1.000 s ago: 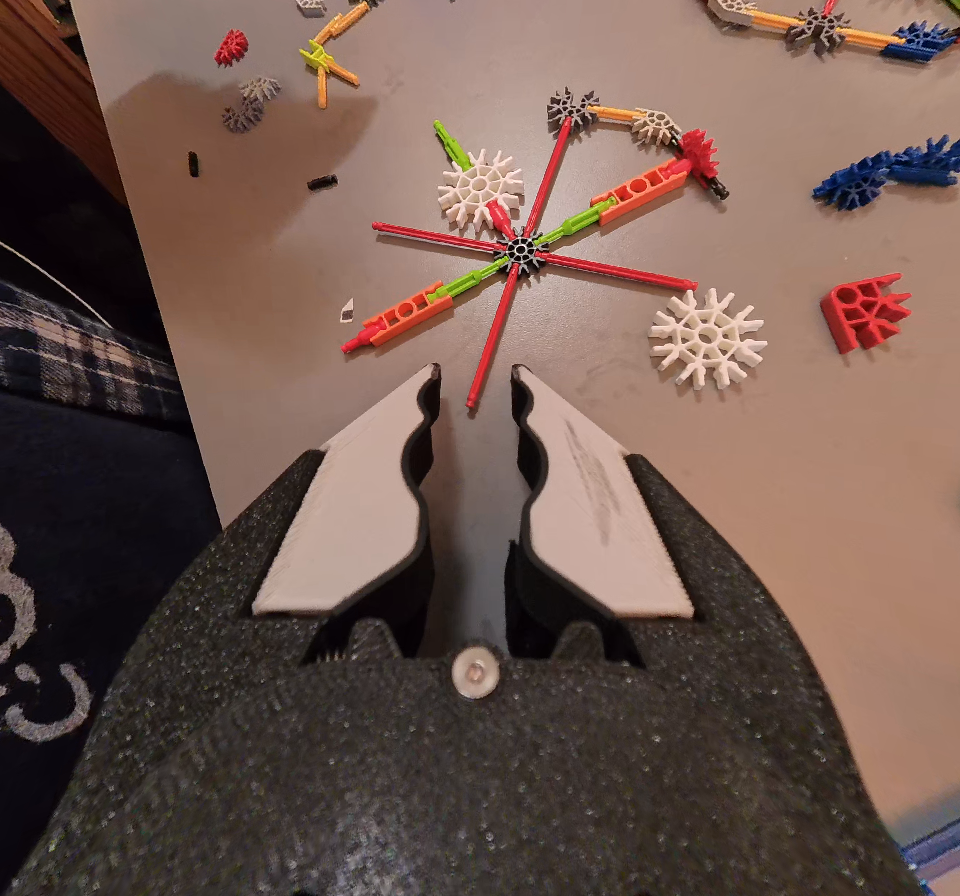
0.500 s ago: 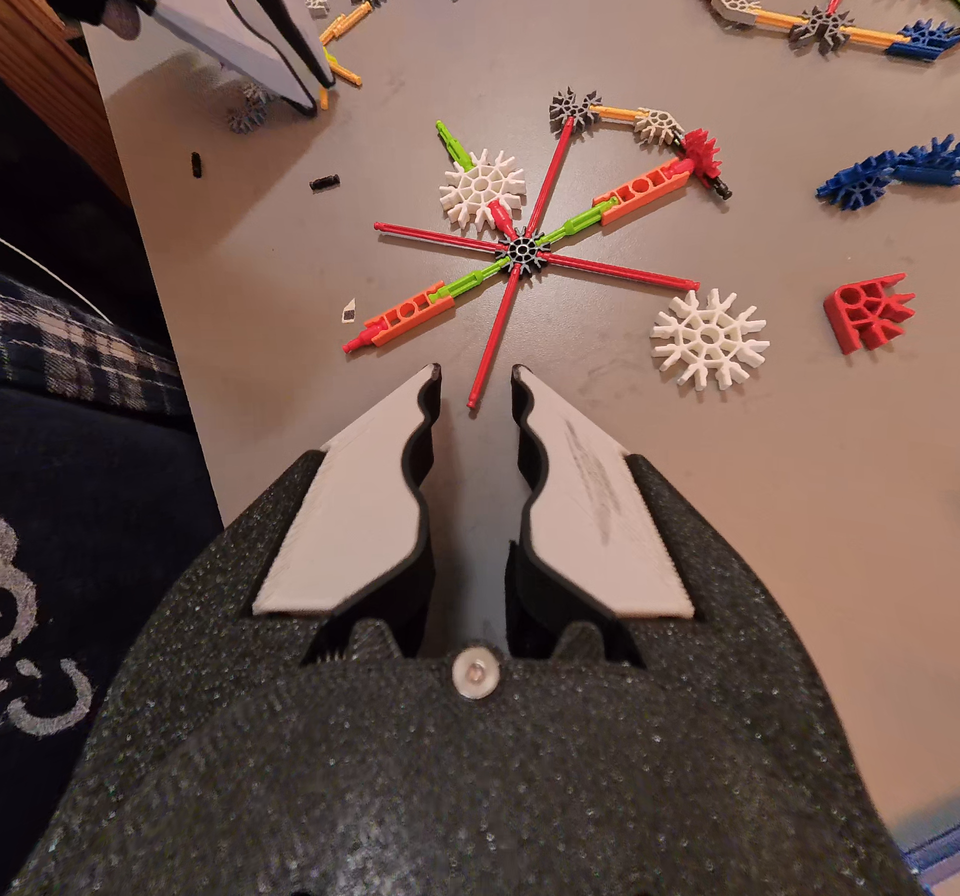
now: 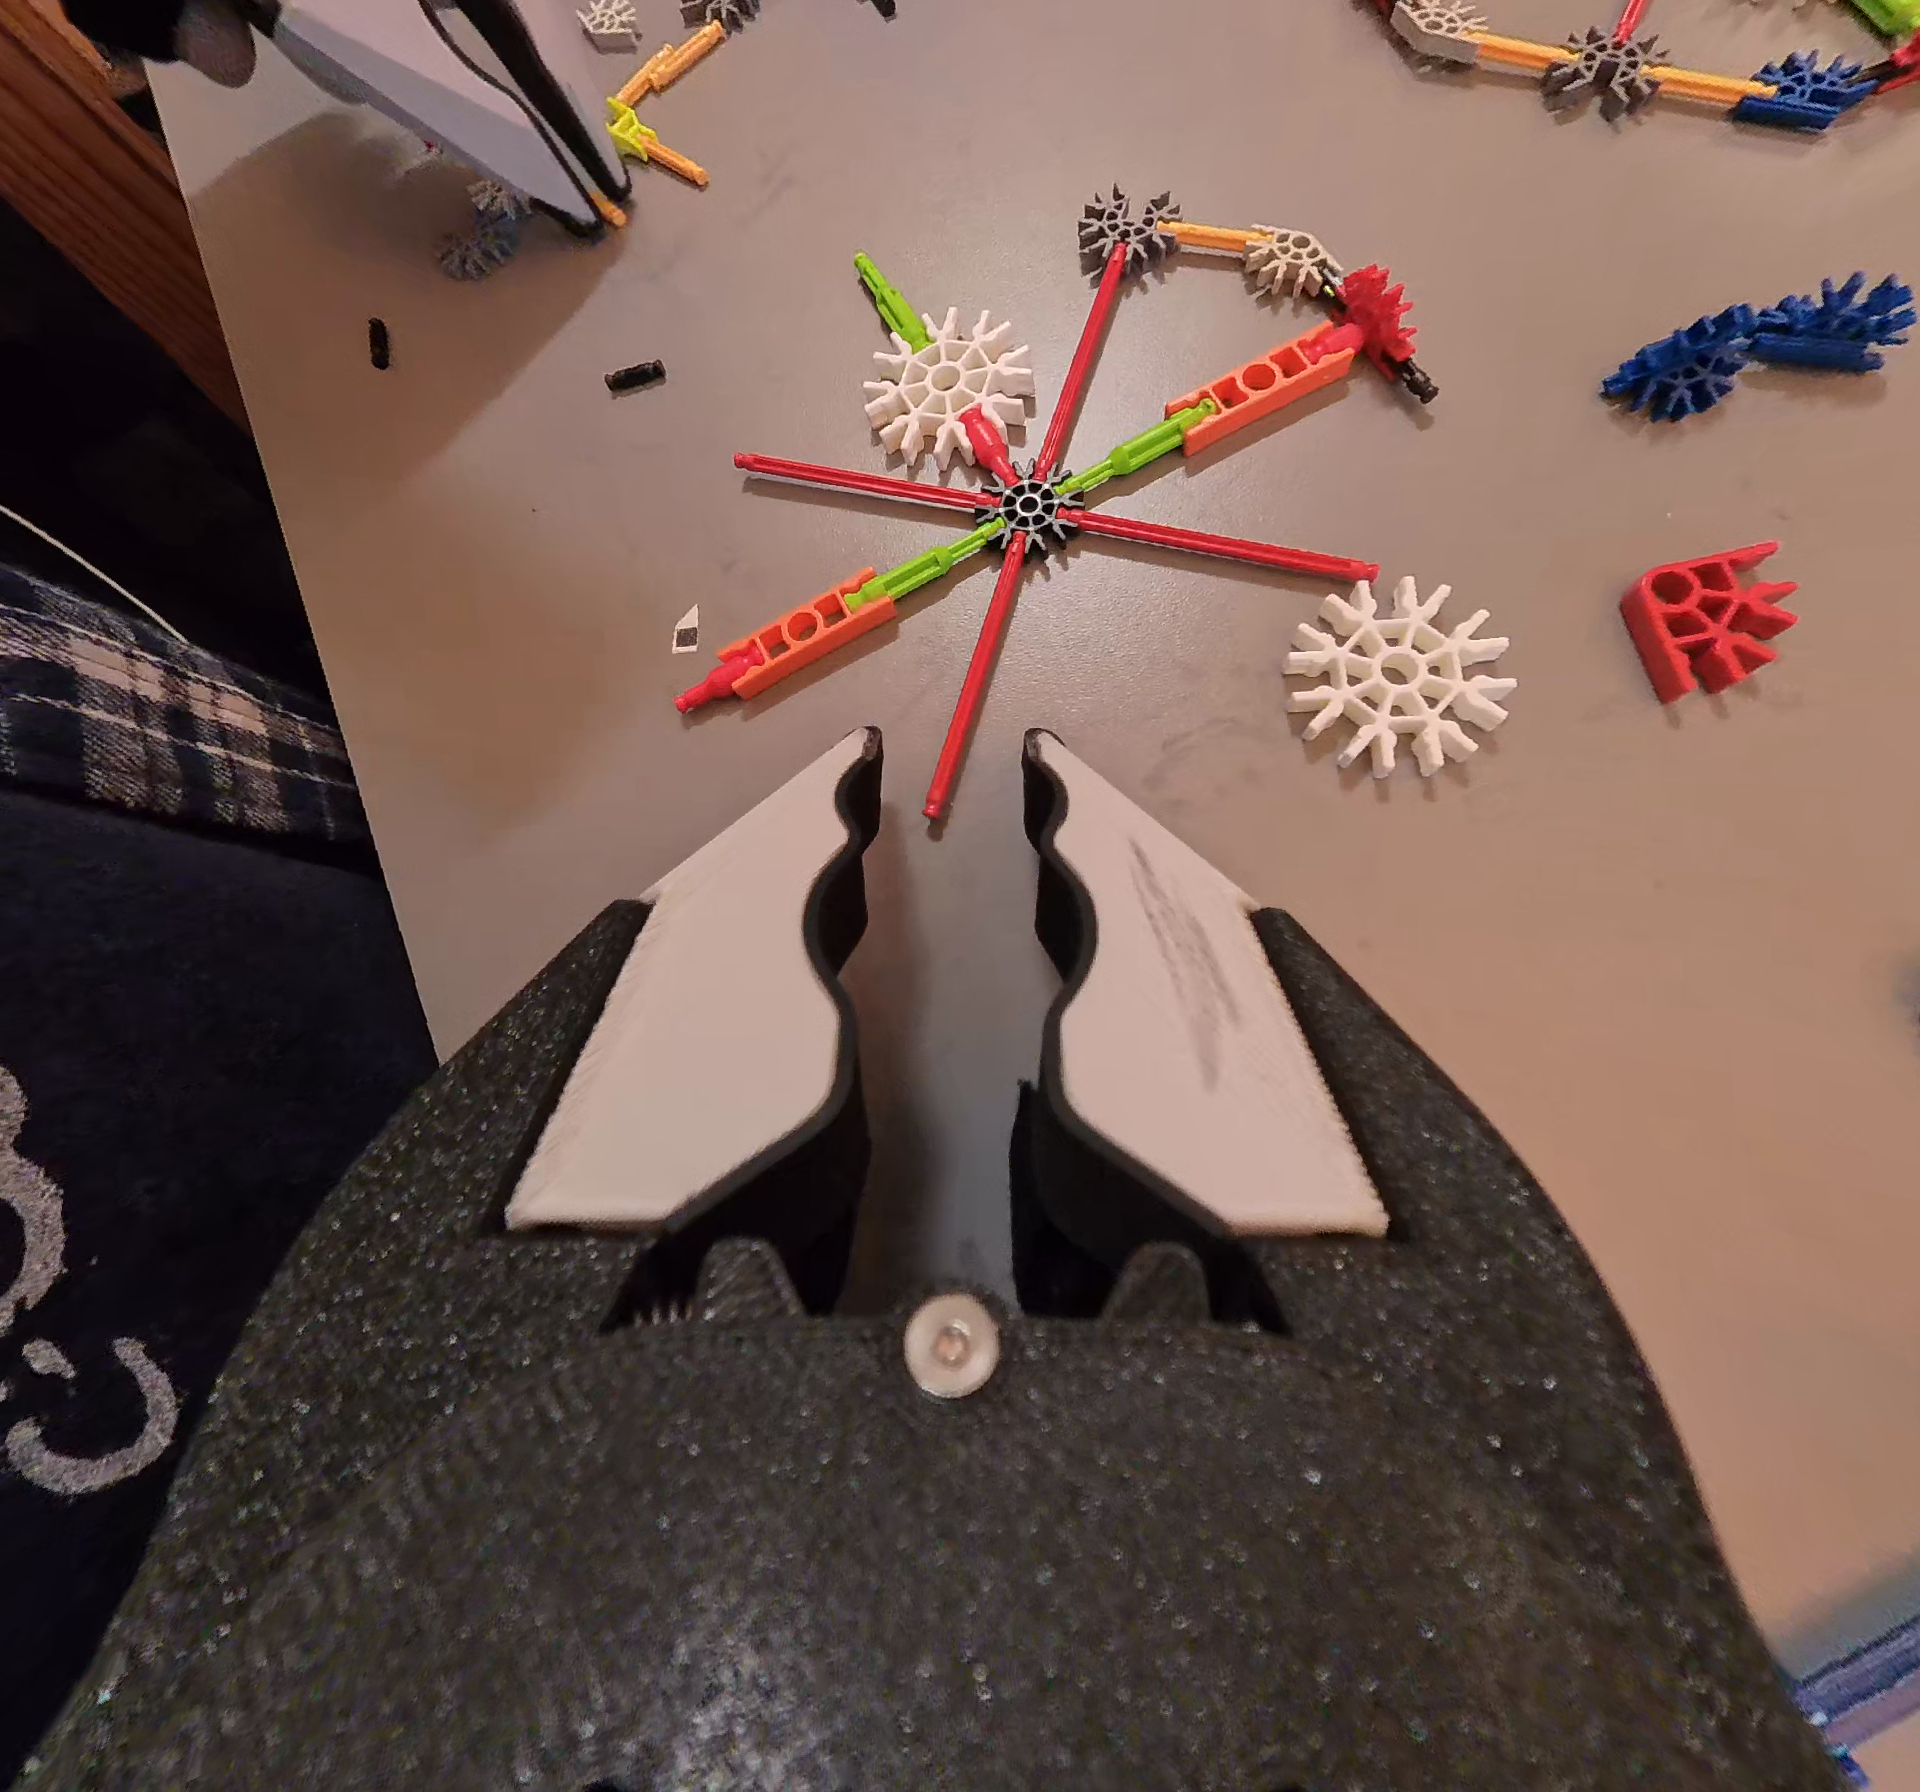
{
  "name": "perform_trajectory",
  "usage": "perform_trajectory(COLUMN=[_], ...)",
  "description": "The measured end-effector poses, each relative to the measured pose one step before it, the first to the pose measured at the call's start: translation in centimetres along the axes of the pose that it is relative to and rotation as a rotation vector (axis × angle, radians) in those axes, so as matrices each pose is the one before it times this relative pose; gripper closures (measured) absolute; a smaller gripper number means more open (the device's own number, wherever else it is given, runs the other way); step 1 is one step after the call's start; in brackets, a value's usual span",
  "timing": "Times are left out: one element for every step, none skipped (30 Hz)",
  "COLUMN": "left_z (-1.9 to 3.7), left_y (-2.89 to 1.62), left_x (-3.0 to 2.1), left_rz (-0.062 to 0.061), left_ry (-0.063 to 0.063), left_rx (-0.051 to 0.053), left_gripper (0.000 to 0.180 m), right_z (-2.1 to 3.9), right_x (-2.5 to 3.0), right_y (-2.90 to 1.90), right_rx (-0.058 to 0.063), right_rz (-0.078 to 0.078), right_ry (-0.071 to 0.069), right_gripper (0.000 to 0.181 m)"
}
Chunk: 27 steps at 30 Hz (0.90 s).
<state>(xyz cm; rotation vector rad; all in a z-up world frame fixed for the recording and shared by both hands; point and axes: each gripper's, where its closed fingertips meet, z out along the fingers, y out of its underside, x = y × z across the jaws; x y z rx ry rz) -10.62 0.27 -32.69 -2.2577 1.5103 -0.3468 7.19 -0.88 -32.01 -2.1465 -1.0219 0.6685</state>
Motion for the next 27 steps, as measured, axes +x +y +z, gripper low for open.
perform_trajectory(left_z=[0.008, -0.012, -0.011, -0.003, -0.001, -0.036, -0.051, -0.047, -0.007, 0.018, 0.016, 0.027, 0.015, -0.016, 0.034, 0.118, 0.225, 0.343, 0.442, 0.507, 0.530, 0.528, 0.543, 0.527, 0.451, 0.397, 0.368], left_y=[0.031, 0.025, 0.045, 0.027, 0.002, 0.070, 0.122, 0.072, -0.014, -0.061, -0.053, -0.112, -0.311, -0.569, -0.816, -1.022, -1.036, -0.996, -1.018, -1.047, -0.992, -0.787, -0.517, -0.448, -0.478, -0.375, -0.116], left_x=[-0.035, -0.012, -0.013, -0.002, 0.005, 0.014, 0.000, 0.033, -0.009, -0.004, 0.005, -0.052, -0.336, -0.202, 0.033, 0.001, 0.000, 0.099, -0.066, 0.162, 0.277, -0.004, -0.218, -0.180, -0.171, -0.103, -0.160], left_rz=[-0.0051, -0.0019, 0.0027, 0.0038, 0.0016, 0.0038, -0.0010, -0.0137, -0.0119, -0.0088, -0.0050, -0.0039, -0.0088, -0.0164, -0.0240, -0.0255, -0.0158, -0.0106, -0.0183, -0.0242, -0.0239, -0.0148, -0.0090, -0.0061, -0.0077, -0.0056, -0.0080], left_ry=[0.0013, 0.0023, -0.0003, -0.0003, -0.0003, -0.0009, -0.0005, 0.0056, 0.0024, -0.0007, -0.0021, -0.0057, -0.0218, -0.0095, 0.0070, 0.0034, -0.0011, 0.0035, -0.0047, 0.0094, 0.0150, -0.0023, -0.0124, -0.0100, -0.0087, -0.0025, -0.0040], left_rx=[-0.0011, -0.0013, -0.0026, 0.0005, 0.0018, -0.0015, -0.0001, 0.0046, 0.0096, 0.0073, 0.0020, -0.0006, 0.0049, 0.0139, 0.0226, 0.0279, 0.0238, 0.0170, 0.0168, 0.0217, 0.0228, 0.0159, 0.0032, 0.0011, 0.0059, 0.0027, -0.0074], left_gripper=[0.172, 0.172, 0.172, 0.172, 0.172, 0.175, 0.178, 0.178, 0.178, 0.179, 0.179, 0.179, 0.179, 0.179, 0.179, 0.179, 0.179, 0.179, 0.179, 0.179, 0.179, 0.179, 0.179, 0.179, 0.179, 0.179, 0.179], right_z=[0.009, 0.002, 0.011, 0.019, 0.025, 0.015, -0.003, -0.009, 0.003, 0.014, 0.002, -0.001, 0.004, 0.003, 0.016, 0.015, 0.022, 0.013, 0.011, 0.005, 0.007, -0.019, -0.014, -0.005, 0.006, -0.004, -0.025], right_x=[-0.014, -0.014, -0.011, -0.027, -0.016, -0.007, 0.007, 0.005, 0.010, 0.012, -0.003, -0.006, -0.005, -0.011, -0.010, -0.017, -0.018, -0.015, -0.018, -0.009, -0.002, 0.000, 0.006, 0.017, 0.007, 0.005, 0.011], right_y=[0.000, -0.005, 0.002, 0.010, 0.026, 0.015, -0.015, -0.020, -0.012, 0.003, 0.004, -0.018, -0.014, -0.006, -0.006, 0.014, 0.003, -0.009, -0.006, -0.004, -0.014, -0.031, -0.042, -0.028, -0.011, -0.022, -0.037], right_rx=[-0.0006, 0.0003, -0.0003, -0.0016, -0.0022, -0.0012, 0.0005, 0.0016, 0.0009, -0.0003, -0.0003, 0.0007, 0.0010, 0.0004, -0.0006, -0.0012, -0.0007, 0.0000, 0.0001, 0.0003, 0.0010, 0.0025, 0.0033, 0.0021, 0.0008, 0.0014, 0.0036], right_rz=[-0.0008, -0.0002, 0.0005, 0.0000, -0.0013, -0.0017, -0.0005, 0.0011, 0.0012, 0.0000, -0.0006, 0.0000, 0.0006, 0.0002, -0.0008, -0.0011, -0.0010, -0.0006, -0.0006, -0.0006, 0.0003, 0.0010, 0.0013, 0.0011, 0.0009, 0.0011, 0.0017], right_ry=[-0.0006, -0.0011, -0.0018, -0.0014, -0.0005, 0.0003, 0.0004, 0.0002, 0.0003, 0.0005, 0.0005, -0.0003, -0.0011, -0.0007, 0.0001, -0.0001, -0.0007, -0.0005, -0.0002, 0.0000, 0.0000, 0.0002, 0.0007, 0.0011, 0.0009, 0.0006, 0.0004], right_gripper=[0.155, 0.155, 0.155, 0.155, 0.155, 0.155, 0.155, 0.155, 0.155, 0.155, 0.155, 0.155, 0.155, 0.155, 0.155, 0.155, 0.155, 0.155, 0.155, 0.155, 0.155, 0.155, 0.155, 0.155, 0.155, 0.155, 0.155])
